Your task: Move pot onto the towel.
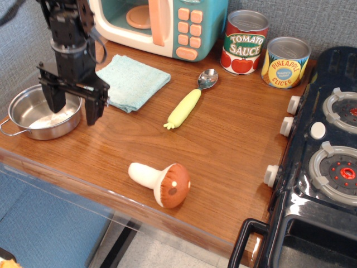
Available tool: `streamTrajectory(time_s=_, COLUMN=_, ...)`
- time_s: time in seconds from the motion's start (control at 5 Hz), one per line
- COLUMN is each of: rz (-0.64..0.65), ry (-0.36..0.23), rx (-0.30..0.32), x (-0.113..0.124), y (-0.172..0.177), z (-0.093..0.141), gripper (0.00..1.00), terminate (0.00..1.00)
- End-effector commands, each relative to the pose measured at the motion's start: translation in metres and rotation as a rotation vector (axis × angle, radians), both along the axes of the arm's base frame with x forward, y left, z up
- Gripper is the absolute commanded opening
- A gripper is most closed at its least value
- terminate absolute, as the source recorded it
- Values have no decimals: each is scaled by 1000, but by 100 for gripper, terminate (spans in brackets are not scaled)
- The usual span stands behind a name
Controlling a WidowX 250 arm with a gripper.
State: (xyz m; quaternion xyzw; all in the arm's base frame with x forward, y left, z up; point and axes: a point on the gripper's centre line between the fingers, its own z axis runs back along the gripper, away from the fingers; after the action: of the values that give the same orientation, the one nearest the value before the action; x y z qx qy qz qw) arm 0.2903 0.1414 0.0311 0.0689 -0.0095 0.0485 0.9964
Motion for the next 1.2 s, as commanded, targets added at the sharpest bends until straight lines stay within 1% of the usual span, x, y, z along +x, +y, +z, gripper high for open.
streamTrajectory(time_s=0.0, rz=4, ry=35, rx=58, x=14, y=0, z=-7, gripper=0, terminate=0)
streamTrajectory(time_s=0.2, rz=9, ry=-18, rx=67, x=5, y=-2, z=13, gripper=0, terminate=0)
streamTrajectory(time_s=0.4, rz=37, ry=-30, rx=30, x=-2, y=5, z=31, gripper=0, terminate=0)
streamTrajectory(time_s=0.6, rz=74, ry=-43, rx=19, x=8, y=8, z=60, gripper=0, terminate=0)
streamTrajectory(time_s=0.8, rz=90, ry=-61, rx=1, x=34, y=6, z=69, gripper=0, terminate=0)
streamTrajectory(time_s=1.0, rz=93, ry=-59, rx=-4, x=44, y=1, z=71, gripper=0, terminate=0)
